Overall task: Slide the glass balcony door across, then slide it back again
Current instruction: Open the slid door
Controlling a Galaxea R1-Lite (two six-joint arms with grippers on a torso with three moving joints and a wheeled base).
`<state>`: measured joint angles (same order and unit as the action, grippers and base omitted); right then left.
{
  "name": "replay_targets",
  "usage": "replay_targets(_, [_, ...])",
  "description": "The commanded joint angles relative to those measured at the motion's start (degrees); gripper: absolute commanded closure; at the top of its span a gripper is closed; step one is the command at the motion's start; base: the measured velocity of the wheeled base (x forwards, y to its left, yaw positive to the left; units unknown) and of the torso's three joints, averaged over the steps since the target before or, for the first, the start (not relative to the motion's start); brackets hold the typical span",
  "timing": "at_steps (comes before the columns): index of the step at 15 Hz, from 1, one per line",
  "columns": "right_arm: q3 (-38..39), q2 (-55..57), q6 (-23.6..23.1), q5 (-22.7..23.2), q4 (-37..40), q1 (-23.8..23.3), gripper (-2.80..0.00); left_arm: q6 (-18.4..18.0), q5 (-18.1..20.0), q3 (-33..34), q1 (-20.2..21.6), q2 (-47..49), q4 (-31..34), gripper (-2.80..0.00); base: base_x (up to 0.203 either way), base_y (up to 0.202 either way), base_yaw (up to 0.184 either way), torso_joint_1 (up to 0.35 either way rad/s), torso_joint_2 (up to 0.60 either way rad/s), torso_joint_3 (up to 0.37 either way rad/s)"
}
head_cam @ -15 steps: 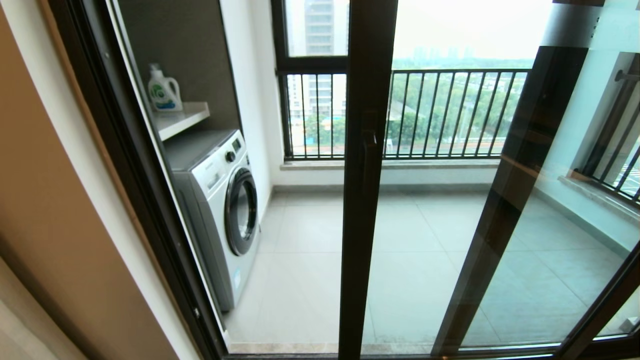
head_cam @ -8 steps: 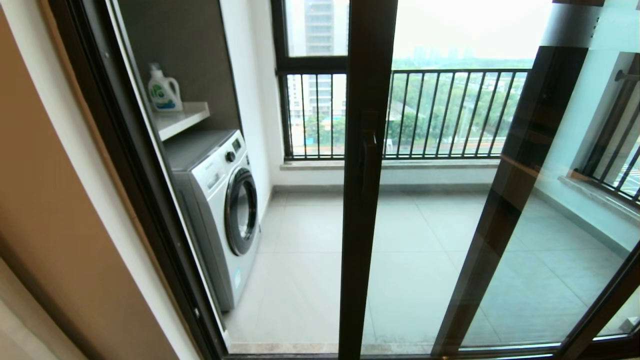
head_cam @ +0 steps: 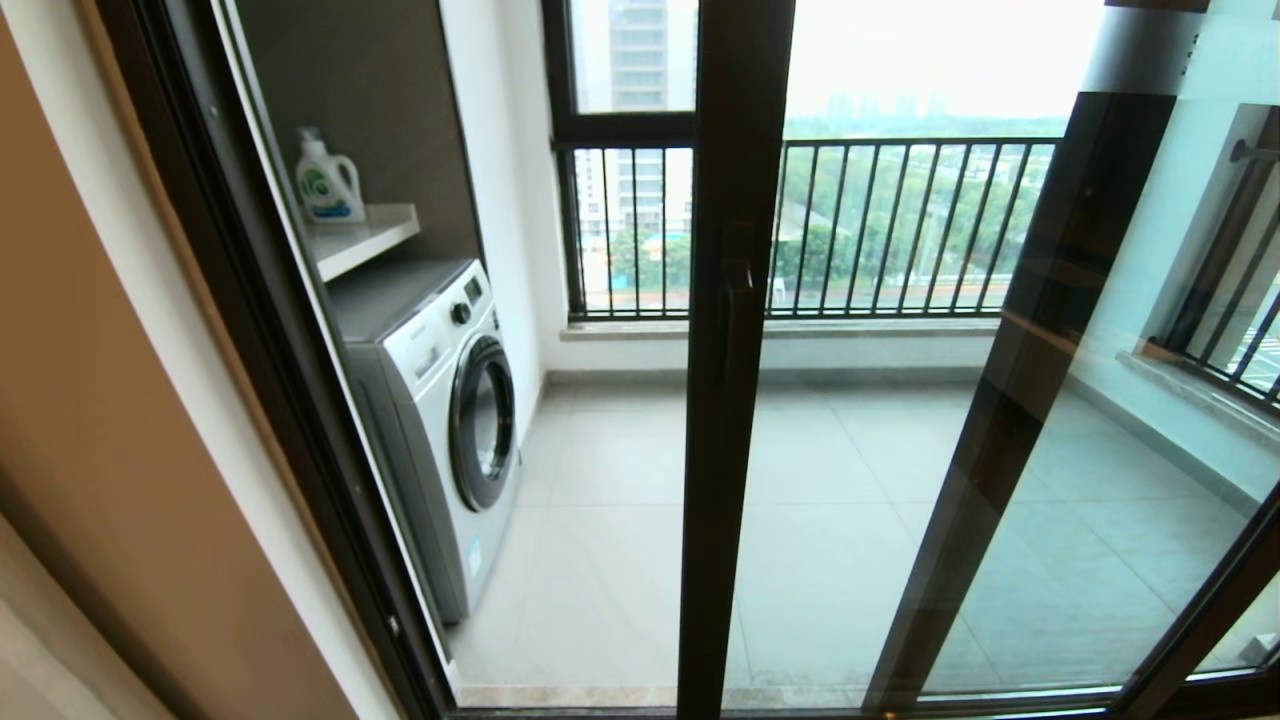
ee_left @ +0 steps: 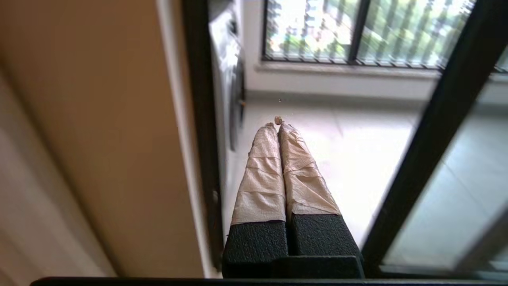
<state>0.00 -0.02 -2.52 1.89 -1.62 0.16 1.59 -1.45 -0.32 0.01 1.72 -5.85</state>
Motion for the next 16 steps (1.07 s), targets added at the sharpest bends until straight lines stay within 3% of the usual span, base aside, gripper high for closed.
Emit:
replay_targets(1, [0.7,0.0,0.0,0.0,0.0,-0.1,0.0,2.8,5.2,-0.2,-0.2,-1.6,4.2,0.0,0.0,0.0,0.0,0.0,0.0,0.0])
replay_targets(2, [0.7,0.0,0.0,0.0,0.0,0.0,0.0,3.6,2.7,0.2,-0.2,-1.5,2.8,0.0,0.0,0.0,0.0,0.0,0.0,0.0])
replay_targets(3, [0.7,0.0,0.0,0.0,0.0,0.0,0.0,2.2,1.0,0.3,-0.2,-1.5,3.1,0.0,0.0,0.0,0.0,0.0,0.0,0.0])
replay_targets(5, [0.7,0.0,0.0,0.0,0.0,0.0,0.0,-4.9,1.8,0.1,-0.2,-1.6,6.3,0.0,0.0,0.0,0.0,0.0,0.0,0.0])
replay_targets(6, [0.7,0.0,0.0,0.0,0.0,-0.1,0.0,-6.5,2.9,-0.5,-0.2,-1.6,9.4,0.0,0.0,0.0,0.0,0.0,0.0,0.0])
replay_targets(8, [0.7,0.0,0.0,0.0,0.0,0.0,0.0,-6.7,3.6,0.2,-0.2,-1.6,6.2,0.0,0.0,0.0,0.0,0.0,0.0,0.0])
replay_targets(10, [0.7,0.0,0.0,0.0,0.0,0.0,0.0,-2.8,3.2,0.3,-0.2,-1.6,5.8,0.0,0.0,0.0,0.0,0.0,0.0,0.0])
replay_targets(14, [0.7,0.0,0.0,0.0,0.0,0.0,0.0,-3.4,2.7,0.3,-0.2,-1.6,5.8,0.0,0.0,0.0,0.0,0.0,0.0,0.0])
replay_targets(16, [0.7,0.0,0.0,0.0,0.0,0.0,0.0,-5.7,2.9,0.3,-0.2,-1.6,5.9,0.0,0.0,0.0,0.0,0.0,0.0,0.0])
